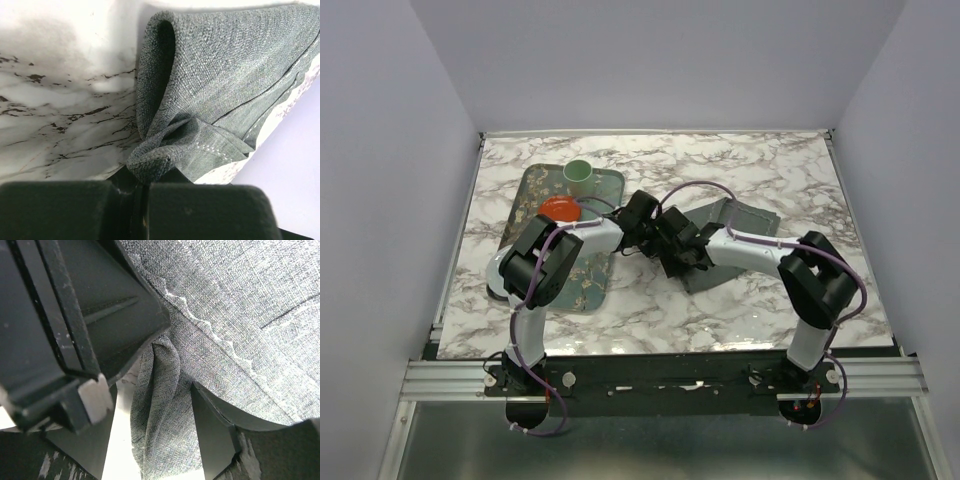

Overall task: Fold the napkin, place the utensils inside, and roll it up
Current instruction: Roll the napkin with the utensil

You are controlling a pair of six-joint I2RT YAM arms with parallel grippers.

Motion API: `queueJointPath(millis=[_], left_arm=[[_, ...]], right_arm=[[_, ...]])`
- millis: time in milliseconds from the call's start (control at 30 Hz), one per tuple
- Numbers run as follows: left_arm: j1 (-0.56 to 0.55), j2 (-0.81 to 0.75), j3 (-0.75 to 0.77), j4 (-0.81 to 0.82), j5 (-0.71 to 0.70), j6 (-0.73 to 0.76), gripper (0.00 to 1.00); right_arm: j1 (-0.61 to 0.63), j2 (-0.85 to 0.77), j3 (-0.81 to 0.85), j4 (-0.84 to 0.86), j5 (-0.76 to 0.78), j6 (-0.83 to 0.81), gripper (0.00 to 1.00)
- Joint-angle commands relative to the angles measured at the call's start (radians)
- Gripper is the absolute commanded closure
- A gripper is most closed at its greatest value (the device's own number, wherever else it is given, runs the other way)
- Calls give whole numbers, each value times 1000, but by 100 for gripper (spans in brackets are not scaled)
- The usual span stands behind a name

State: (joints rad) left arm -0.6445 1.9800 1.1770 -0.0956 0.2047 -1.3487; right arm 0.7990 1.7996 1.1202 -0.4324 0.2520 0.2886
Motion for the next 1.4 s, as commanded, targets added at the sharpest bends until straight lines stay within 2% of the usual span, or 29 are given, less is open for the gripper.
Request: queueJointPath(millis=[0, 367, 633, 800, 933, 1100, 1200, 1233, 1367], left_arm=[[-9, -17, -43, -1, 24, -15, 100], [-7, -24, -53, 5, 21, -18, 100], [-3, -32, -59, 13, 24, -20, 100], [0, -36, -71, 22, 28, -23, 100], [0, -38, -82, 34, 38, -32, 100], [3, -43, -76, 31, 39, -29, 100], [8, -47, -74, 30, 36, -20, 100], [8, -47, -73, 28, 35, -18, 100], [12, -43, -60, 28, 39, -7, 100]], right_arm=[[-1, -54, -17, -2, 16, -2, 31], [-11, -28, -22, 6, 23, -9, 32], [-17, 105, -39, 56, -34, 0, 34], [-17, 110, -79, 70, -25, 18, 38], [-26, 93, -111, 63, 59, 33, 47], [-37, 83, -117, 34, 73, 83, 53], [-50, 84, -115, 34, 56, 86, 62], [-58, 84, -118, 34, 49, 89, 70], [-66, 75, -126, 37, 36, 92, 78]])
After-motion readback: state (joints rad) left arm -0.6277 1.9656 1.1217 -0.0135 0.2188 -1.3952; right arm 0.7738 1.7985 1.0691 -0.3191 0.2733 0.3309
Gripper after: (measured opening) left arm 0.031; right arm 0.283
